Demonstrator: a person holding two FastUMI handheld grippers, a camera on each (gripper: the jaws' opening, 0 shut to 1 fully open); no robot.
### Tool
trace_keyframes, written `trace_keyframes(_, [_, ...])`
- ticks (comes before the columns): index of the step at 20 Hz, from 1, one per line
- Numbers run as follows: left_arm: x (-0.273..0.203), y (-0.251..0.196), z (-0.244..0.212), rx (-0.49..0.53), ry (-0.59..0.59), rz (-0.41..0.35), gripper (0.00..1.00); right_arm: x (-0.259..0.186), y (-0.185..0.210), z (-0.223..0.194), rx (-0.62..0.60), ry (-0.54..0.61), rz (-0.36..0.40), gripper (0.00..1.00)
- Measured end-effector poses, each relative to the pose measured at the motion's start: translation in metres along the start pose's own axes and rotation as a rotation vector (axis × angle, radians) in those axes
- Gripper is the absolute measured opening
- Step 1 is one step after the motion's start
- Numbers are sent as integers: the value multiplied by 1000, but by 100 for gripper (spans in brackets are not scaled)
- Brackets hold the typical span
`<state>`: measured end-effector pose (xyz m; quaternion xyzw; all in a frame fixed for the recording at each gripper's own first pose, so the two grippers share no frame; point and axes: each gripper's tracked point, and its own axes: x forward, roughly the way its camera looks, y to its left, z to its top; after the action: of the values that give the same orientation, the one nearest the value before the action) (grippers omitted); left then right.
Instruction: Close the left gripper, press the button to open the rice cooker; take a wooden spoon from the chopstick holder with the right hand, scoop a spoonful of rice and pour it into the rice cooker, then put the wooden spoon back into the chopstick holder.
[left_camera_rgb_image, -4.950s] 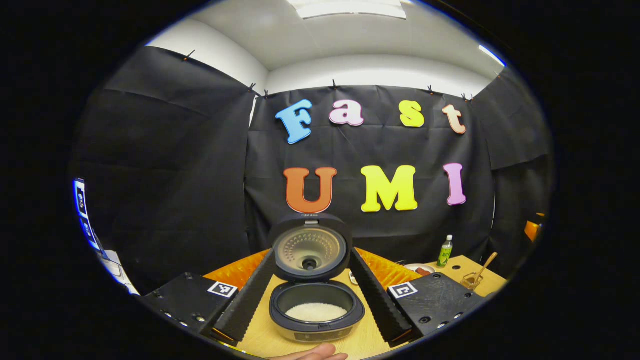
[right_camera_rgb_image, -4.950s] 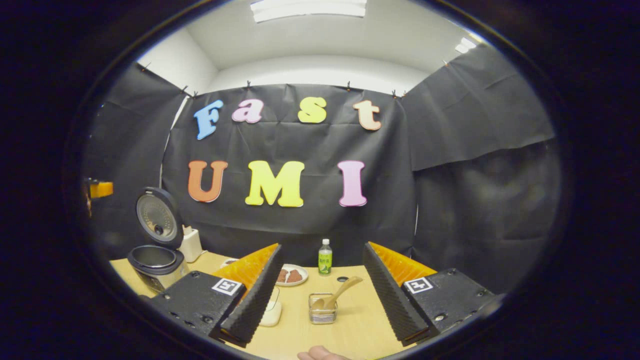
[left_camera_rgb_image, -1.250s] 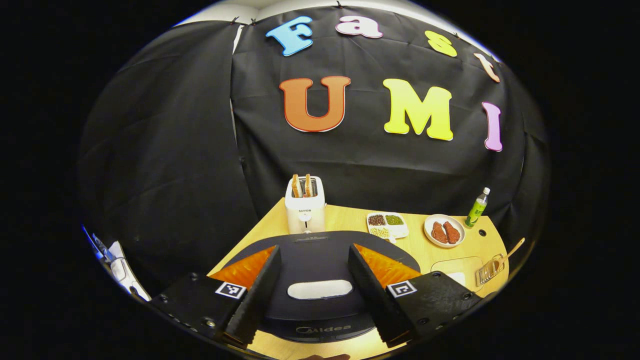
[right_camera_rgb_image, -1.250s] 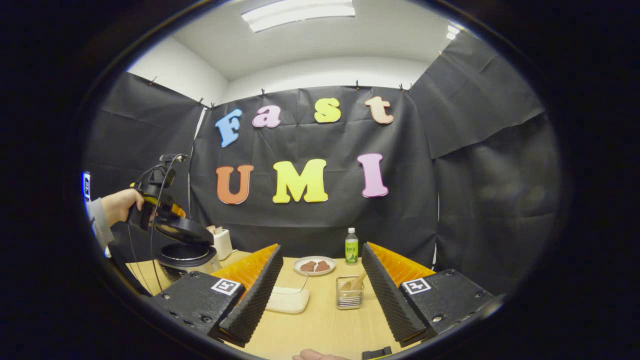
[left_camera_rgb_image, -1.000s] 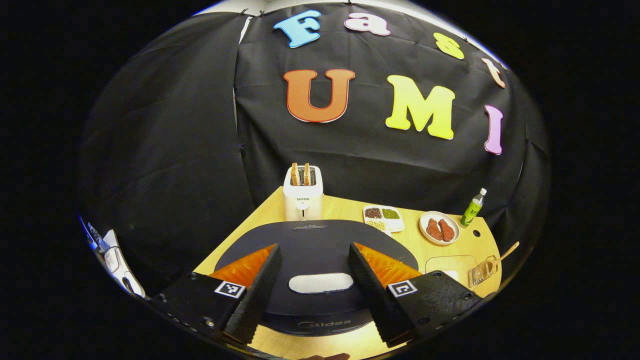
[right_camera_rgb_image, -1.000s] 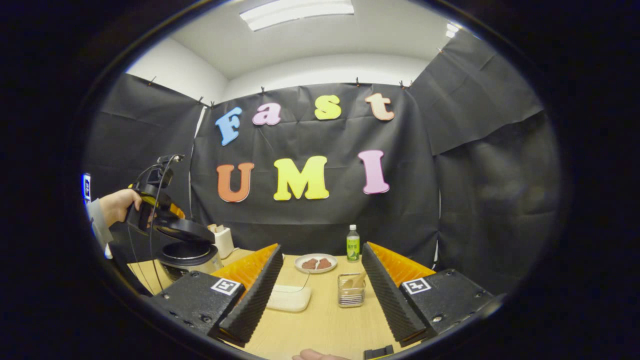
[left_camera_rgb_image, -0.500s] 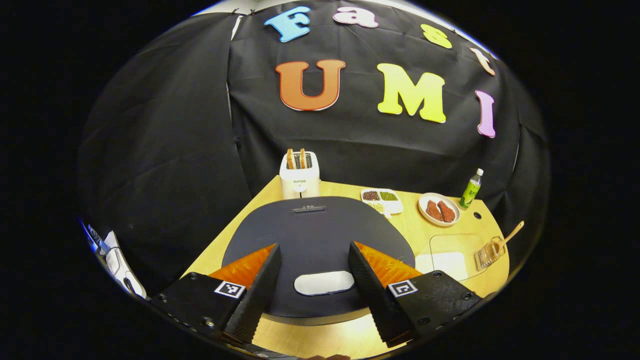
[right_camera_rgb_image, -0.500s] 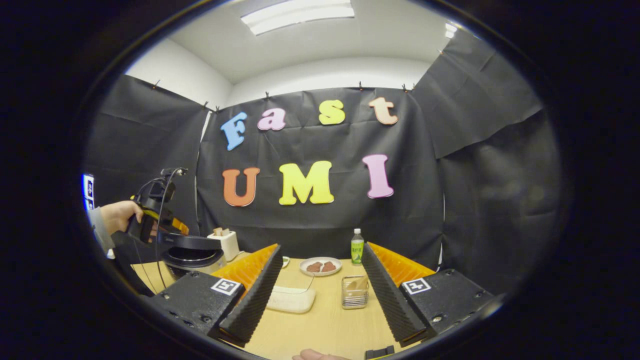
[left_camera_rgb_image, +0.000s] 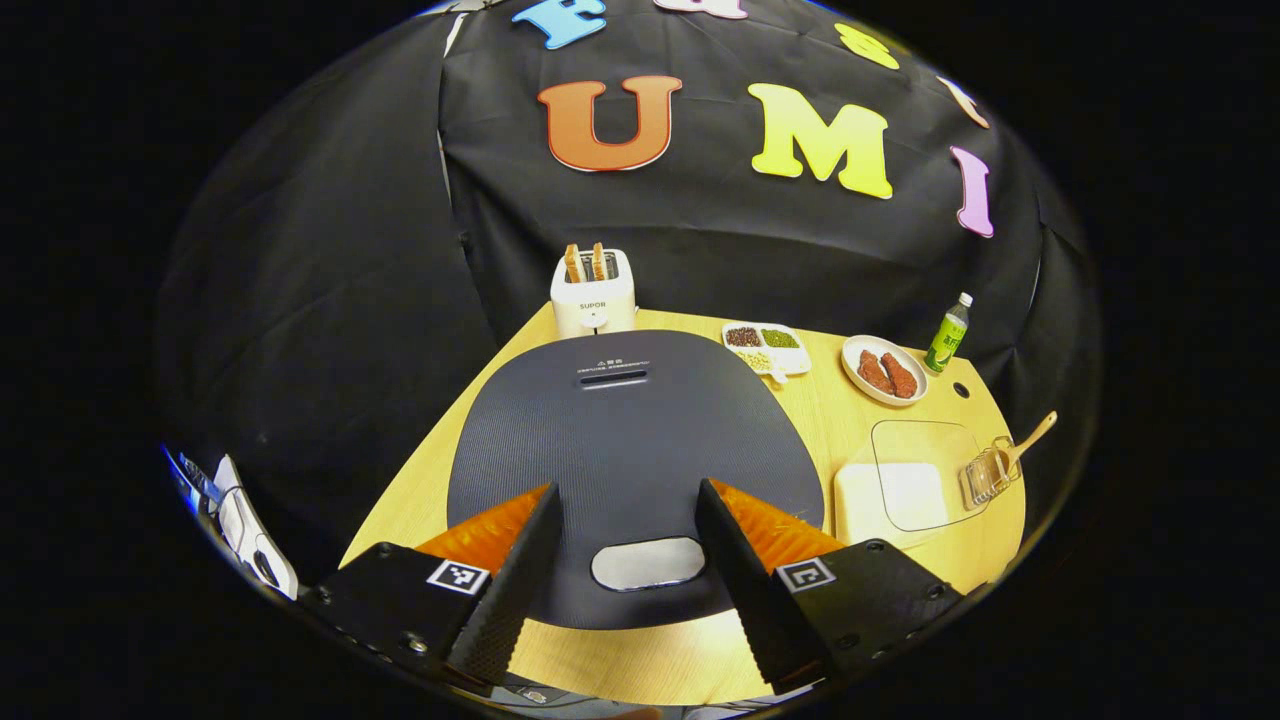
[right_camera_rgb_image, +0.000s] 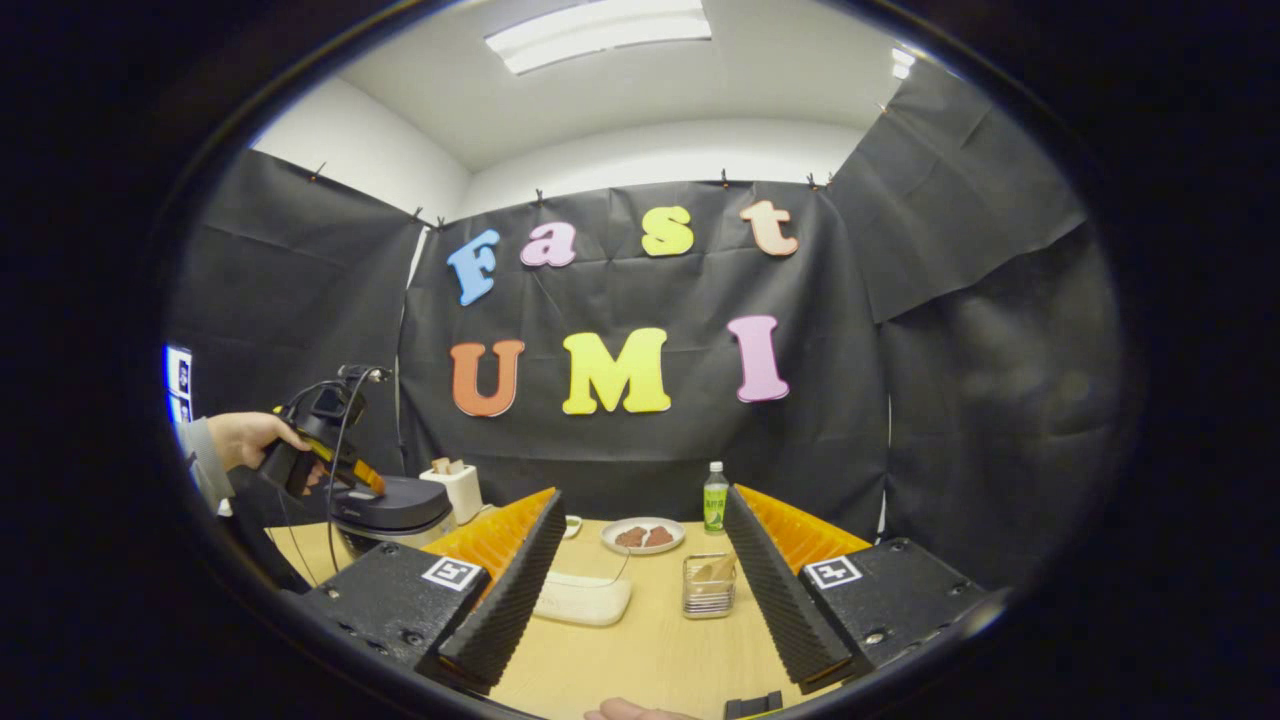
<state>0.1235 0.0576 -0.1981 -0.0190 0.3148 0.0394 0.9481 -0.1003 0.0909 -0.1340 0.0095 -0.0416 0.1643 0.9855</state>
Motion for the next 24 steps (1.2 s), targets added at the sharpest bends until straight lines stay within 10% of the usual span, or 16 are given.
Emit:
trace_keyframes(21, [-20, -2, -8, 29, -456, 70, 78, 2, 7, -10, -14, 37, 3, 100])
trace_keyframes(22, [-26, 0, -7, 34, -462, 88, 97, 2, 5, -10, -16, 38, -6, 100])
trace_keyframes(24, [-44, 3, -1, 16, -499, 128, 96, 0, 1, -6, -14, 32, -18, 100])
